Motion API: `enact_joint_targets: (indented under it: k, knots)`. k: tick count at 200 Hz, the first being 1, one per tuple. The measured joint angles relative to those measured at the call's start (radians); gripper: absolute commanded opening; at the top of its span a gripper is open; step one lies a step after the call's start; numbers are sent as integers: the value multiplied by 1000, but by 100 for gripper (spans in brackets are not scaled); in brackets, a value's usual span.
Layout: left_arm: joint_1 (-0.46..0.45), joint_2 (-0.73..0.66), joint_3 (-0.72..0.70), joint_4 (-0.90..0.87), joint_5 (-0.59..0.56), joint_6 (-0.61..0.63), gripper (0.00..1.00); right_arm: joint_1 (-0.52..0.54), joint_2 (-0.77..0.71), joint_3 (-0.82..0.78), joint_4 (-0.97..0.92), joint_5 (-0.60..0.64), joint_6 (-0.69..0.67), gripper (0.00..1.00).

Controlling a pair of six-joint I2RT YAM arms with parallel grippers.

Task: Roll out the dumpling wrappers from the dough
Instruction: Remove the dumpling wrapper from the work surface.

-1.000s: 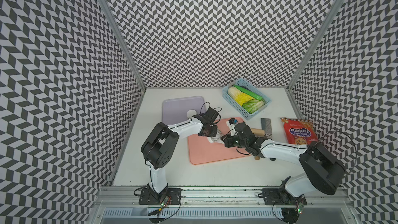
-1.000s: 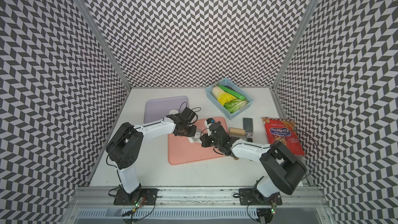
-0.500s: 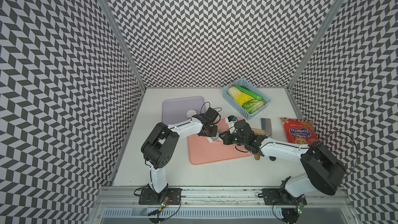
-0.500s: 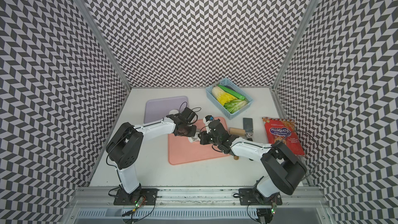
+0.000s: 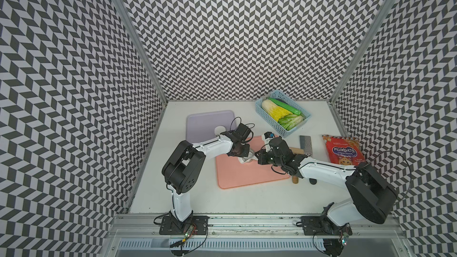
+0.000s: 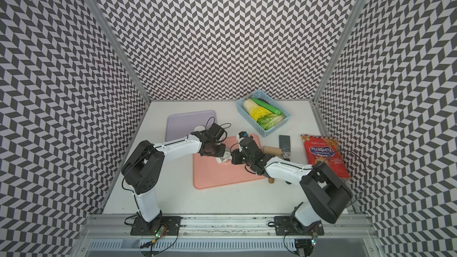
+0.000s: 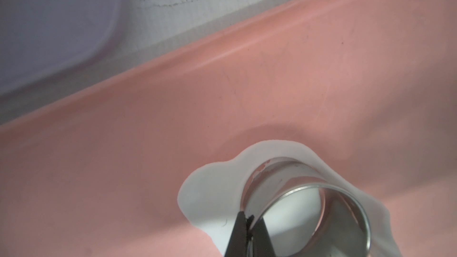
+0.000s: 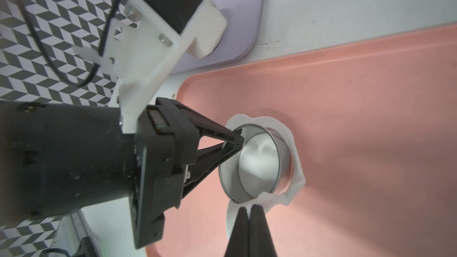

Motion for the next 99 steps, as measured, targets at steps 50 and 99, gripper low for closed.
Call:
enact_joint_targets:
  k: [50, 99]
  knots:
    - [0, 0, 0, 0, 0, 0, 0, -3, 25, 57, -15, 31, -1, 0]
    - [0, 0, 0, 0, 0, 2, 0, -3, 38, 109, -7, 27, -13, 0]
